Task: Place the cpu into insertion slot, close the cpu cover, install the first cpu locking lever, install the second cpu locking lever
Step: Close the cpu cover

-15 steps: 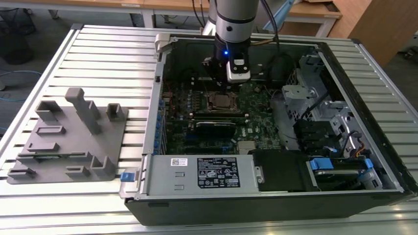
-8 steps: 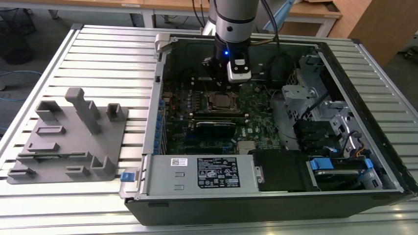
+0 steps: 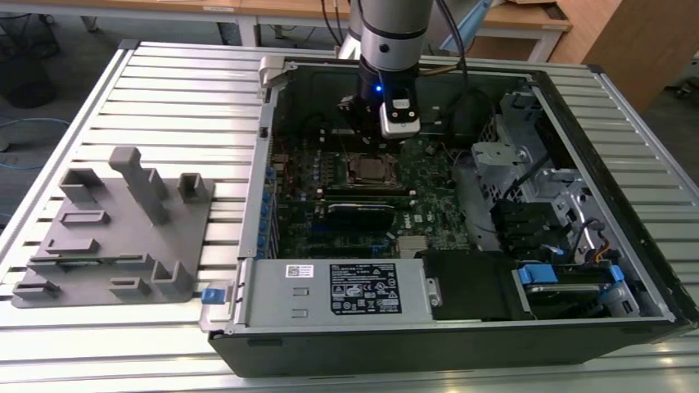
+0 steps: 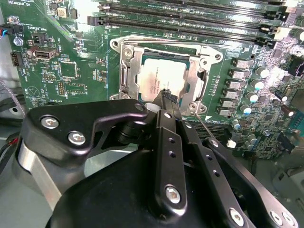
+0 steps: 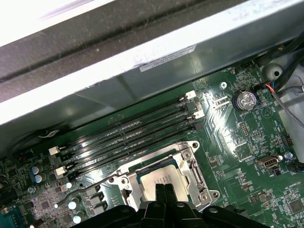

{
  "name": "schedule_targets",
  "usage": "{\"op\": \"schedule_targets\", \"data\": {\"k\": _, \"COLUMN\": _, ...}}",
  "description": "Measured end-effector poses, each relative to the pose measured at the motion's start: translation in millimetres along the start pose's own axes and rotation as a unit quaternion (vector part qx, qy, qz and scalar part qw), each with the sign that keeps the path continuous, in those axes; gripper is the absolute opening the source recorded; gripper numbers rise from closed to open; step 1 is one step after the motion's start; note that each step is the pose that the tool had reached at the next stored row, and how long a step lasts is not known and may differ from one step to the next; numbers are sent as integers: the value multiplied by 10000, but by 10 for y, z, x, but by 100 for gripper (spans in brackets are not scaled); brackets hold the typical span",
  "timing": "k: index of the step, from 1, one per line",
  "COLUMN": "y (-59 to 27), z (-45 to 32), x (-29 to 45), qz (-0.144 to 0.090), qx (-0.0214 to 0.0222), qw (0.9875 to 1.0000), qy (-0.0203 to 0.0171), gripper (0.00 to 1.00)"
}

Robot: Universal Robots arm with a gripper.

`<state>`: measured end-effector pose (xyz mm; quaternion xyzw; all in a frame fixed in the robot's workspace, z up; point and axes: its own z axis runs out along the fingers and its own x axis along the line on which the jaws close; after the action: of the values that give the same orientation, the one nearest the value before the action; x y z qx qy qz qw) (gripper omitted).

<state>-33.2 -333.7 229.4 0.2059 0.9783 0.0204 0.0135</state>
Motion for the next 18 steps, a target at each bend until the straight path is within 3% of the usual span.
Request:
{"op": "schedule_targets", "data": {"k": 6, "y": 0, "z": 0, "x": 0, "qz": -47, "qx": -1, "qw": 10000, "qy": 2, "gripper": 11}}
{"op": "schedule_targets", "data": {"k": 11, "y": 0, "z": 2, "x": 0, "qz": -332, "qx": -6, "qw": 9994, "qy": 15, "gripper": 11}}
{"op": "schedule_targets", "data": {"k": 15, "y": -1, "z": 5, "x": 0, "qz": -639, "qx": -12, "qw": 9979, "qy": 28, "gripper": 11}}
{"op": "schedule_targets", "data": {"k": 18, "y": 0, "z": 9, "x": 0, "qz": -890, "qx": -17, "qw": 9960, "qy": 39, "gripper": 11}}
